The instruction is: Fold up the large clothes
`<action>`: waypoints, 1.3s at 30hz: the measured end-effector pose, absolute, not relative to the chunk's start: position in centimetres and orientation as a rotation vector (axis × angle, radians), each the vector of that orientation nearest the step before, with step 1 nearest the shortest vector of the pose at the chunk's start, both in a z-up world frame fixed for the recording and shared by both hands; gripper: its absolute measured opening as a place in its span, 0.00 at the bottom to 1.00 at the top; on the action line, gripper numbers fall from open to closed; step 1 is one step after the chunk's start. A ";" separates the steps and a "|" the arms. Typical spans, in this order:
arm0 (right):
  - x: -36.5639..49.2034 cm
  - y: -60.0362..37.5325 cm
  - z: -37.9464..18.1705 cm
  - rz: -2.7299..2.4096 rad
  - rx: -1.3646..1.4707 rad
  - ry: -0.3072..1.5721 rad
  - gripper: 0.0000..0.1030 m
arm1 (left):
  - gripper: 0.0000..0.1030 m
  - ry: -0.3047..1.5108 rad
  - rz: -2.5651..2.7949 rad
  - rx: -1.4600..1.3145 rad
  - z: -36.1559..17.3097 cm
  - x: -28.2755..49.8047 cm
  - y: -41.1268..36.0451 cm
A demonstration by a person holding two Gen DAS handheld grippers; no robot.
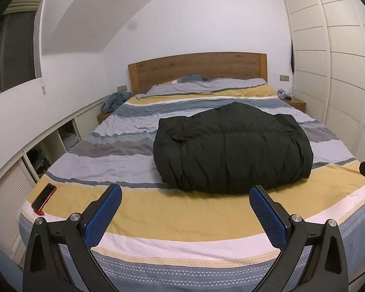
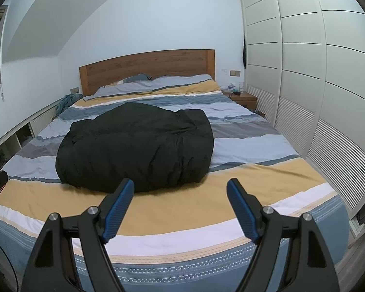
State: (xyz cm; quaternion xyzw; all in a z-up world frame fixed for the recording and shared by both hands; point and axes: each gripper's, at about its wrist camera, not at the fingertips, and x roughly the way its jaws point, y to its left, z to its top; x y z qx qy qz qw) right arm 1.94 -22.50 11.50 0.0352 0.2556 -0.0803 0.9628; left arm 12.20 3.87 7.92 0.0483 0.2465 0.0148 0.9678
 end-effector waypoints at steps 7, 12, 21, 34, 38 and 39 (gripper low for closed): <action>2.0 -22.5 11.4 -0.160 0.063 0.524 0.76 | 1.00 0.510 0.036 0.104 7.4 12.4 4.1; 2.1 -22.4 11.3 -0.155 0.057 0.521 0.76 | 1.00 0.520 0.041 0.112 7.0 12.4 4.1; 2.2 -22.3 10.7 -0.141 0.060 0.533 0.76 | 1.00 0.525 0.053 0.114 6.8 12.3 4.3; 2.5 -22.2 10.2 -0.142 0.055 0.548 0.76 | 1.00 0.526 0.051 0.112 6.8 12.4 4.3; 2.7 -22.2 10.1 -0.141 0.052 0.552 0.76 | 1.00 0.529 0.049 0.105 6.7 12.2 4.6; 2.7 -22.2 10.1 -0.141 0.051 0.552 0.76 | 1.00 0.529 0.048 0.105 6.7 12.2 4.6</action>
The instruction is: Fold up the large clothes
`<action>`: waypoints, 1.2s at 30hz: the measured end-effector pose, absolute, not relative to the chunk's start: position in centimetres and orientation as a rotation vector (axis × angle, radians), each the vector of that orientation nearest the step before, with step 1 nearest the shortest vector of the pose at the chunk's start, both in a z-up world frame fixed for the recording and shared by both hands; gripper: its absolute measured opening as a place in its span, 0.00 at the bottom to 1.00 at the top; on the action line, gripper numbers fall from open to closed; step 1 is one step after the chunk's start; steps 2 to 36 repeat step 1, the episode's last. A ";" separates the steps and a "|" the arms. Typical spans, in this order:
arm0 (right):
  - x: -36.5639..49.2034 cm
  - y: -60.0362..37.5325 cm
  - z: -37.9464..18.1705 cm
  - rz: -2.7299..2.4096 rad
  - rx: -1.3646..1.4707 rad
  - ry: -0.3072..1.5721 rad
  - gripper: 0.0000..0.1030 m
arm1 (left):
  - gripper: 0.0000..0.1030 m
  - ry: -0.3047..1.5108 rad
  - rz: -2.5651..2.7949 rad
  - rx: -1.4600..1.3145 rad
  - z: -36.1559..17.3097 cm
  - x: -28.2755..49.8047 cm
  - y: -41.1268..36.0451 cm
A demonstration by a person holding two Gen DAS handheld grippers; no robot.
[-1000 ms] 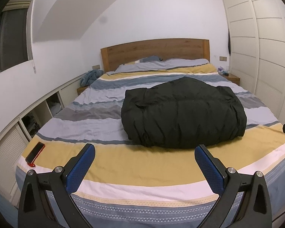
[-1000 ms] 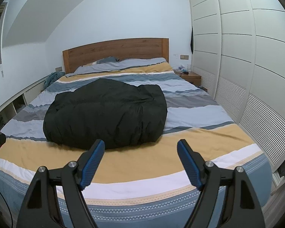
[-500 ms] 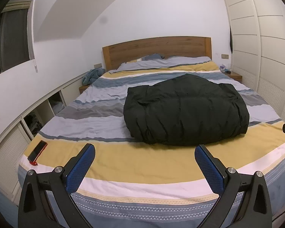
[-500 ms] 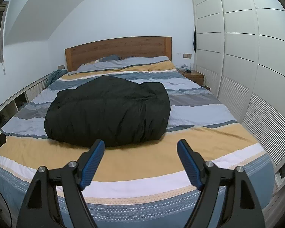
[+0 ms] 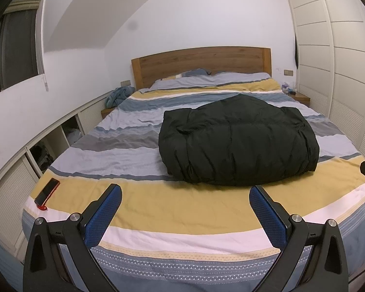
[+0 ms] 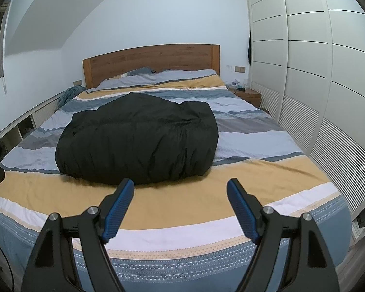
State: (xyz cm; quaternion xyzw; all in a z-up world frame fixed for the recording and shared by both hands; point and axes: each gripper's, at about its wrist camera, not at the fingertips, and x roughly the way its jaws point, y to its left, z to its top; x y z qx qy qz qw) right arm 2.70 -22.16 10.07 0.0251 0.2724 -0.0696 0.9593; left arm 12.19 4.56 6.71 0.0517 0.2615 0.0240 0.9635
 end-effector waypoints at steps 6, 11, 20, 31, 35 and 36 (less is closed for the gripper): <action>2.7 -22.2 10.1 -0.141 0.050 0.552 0.76 | 1.00 0.531 0.047 0.103 6.7 12.2 4.6; 2.7 -22.2 10.1 -0.141 0.050 0.552 0.76 | 1.00 0.531 0.047 0.103 6.7 12.2 4.6; 2.7 -22.2 10.1 -0.141 0.050 0.552 0.76 | 1.00 0.531 0.047 0.103 6.7 12.2 4.6; 2.7 -22.2 10.1 -0.141 0.050 0.552 0.76 | 1.00 0.531 0.047 0.103 6.7 12.2 4.6; 2.7 -22.2 10.1 -0.141 0.050 0.552 0.76 | 1.00 0.531 0.047 0.103 6.7 12.2 4.6; 2.7 -22.2 10.1 -0.141 0.050 0.552 0.76 | 1.00 0.531 0.047 0.103 6.7 12.2 4.6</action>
